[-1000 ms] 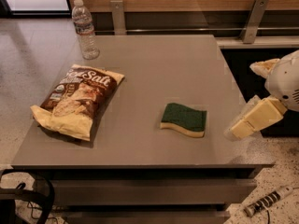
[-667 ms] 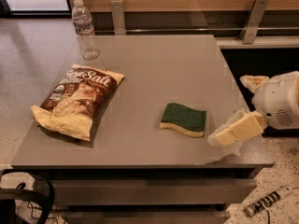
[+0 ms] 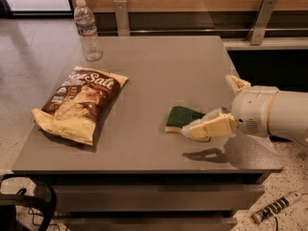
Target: Move sponge near water bottle
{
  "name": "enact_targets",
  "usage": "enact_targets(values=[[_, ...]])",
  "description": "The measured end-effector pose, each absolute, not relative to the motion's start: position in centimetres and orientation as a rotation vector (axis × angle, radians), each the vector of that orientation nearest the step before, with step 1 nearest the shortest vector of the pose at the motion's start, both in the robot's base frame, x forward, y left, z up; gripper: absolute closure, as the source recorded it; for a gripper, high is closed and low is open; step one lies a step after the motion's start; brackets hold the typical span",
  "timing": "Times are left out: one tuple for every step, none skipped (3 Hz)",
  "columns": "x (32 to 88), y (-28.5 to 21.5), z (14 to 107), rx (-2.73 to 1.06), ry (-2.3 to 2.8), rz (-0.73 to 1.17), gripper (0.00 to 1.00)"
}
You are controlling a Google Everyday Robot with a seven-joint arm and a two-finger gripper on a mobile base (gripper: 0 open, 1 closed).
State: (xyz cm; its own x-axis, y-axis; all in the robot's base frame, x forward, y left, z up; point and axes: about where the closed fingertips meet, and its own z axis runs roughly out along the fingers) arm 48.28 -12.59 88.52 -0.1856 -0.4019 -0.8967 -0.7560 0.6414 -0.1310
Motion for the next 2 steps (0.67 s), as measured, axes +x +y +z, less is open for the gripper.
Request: enact_targets(values=[[48.52,-12.4,88.8,-0.924,1.803,0.415,0.0],[48.58,-12.0,88.17,-0.934,1.816,0.427,0.0]])
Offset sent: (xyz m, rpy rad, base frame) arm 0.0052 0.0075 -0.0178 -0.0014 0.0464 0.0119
